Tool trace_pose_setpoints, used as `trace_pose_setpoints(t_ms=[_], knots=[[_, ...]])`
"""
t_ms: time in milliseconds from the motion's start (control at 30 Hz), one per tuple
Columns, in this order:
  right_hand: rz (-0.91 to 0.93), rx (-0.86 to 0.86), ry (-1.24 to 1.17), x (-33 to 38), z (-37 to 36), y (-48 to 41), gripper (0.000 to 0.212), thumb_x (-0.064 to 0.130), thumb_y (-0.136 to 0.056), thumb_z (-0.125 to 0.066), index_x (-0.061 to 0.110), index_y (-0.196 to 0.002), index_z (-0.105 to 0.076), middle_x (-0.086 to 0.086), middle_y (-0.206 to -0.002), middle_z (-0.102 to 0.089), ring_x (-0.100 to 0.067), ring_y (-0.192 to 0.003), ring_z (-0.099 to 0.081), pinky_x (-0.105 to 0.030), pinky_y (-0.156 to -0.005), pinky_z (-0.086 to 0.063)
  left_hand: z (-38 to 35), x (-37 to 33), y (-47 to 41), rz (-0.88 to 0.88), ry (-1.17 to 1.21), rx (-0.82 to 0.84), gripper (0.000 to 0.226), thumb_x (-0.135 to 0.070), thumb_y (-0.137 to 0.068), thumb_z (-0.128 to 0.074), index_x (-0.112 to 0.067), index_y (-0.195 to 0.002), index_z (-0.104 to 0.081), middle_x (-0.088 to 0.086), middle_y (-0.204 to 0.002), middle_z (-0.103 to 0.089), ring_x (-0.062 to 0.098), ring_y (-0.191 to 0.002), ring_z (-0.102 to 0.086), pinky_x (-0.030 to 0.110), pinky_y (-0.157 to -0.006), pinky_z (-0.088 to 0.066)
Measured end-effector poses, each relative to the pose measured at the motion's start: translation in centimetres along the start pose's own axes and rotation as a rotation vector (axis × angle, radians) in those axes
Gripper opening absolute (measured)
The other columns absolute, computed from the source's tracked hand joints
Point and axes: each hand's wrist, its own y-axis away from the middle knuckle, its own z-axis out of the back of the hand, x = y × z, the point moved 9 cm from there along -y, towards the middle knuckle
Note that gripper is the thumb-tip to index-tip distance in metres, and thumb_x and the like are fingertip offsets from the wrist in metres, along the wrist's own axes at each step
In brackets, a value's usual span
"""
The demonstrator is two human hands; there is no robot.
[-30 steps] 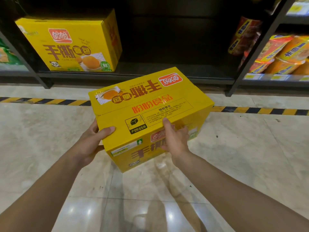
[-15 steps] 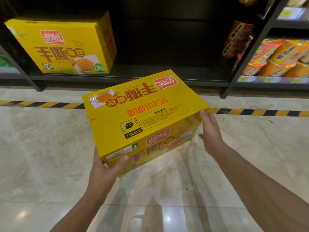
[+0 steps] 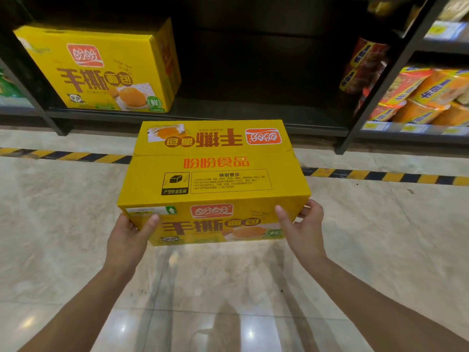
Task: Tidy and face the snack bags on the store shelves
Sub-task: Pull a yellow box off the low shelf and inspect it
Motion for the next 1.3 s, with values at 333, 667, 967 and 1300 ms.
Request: trace_pose_setpoints(t_ms=[333,667,967,1300], knots=[[-0.129,0.174,0.108,-1.5,-1.7,0.0,0.06,0.049,-0.088,-0.077,0.021,-0.134,-0.05,0.008,-0.113,-0.061,-0.017,-0.103,-0.059,-0.024,-0.075,-0.045,-1.0,-0.1,0.1,0.085,-0.066,-0.01,0.048,-0.043,-0.089,-0.078,-0.022,-0.13,-0.063,-0.002,-0.118,-0.07,0.023,-0.11,-0.065,0.039,-0.09,-0.047],[0.027,-0.112,0.088,3.7,3.1,-2.0,0.038,0.055,-0.098,-0.062,0.027,-0.123,-0.058,0.009,-0.11,-0.063,-0.013,-0.1,-0.06,-0.025,-0.073,-0.045,0.4,-4.0,-1.0,0.027,0.105,-0.156,0.061,-0.024,-0.089,-0.085,-0.026,-0.14,-0.051,-0.004,-0.127,-0.073,0.016,-0.108,-0.073,0.041,-0.088,-0.059],[0.064,0.028,-0.069,4.4,0.4,-5.5,0.051,0.046,-0.096,-0.07,0.038,-0.144,-0.055,0.019,-0.127,-0.066,0.01,-0.105,-0.064,-0.01,-0.077,-0.05,-1.3,-7.5,-7.4,-0.047,0.107,-0.005,0.048,-0.026,-0.104,-0.066,-0.04,-0.143,-0.043,-0.01,-0.134,-0.071,0.014,-0.114,-0.072,0.048,-0.098,-0.058],[0.072,0.005,-0.084,6.9,-0.9,-10.2,0.036,0.051,-0.094,-0.071,0.043,-0.127,-0.06,0.023,-0.109,-0.07,0.006,-0.1,-0.067,-0.02,-0.083,-0.053,-2.6,-7.8,-12.3,-0.035,0.036,0.127,0.052,-0.037,-0.102,-0.067,-0.037,-0.152,-0.051,-0.004,-0.133,-0.071,0.016,-0.115,-0.071,0.04,-0.103,-0.055]])
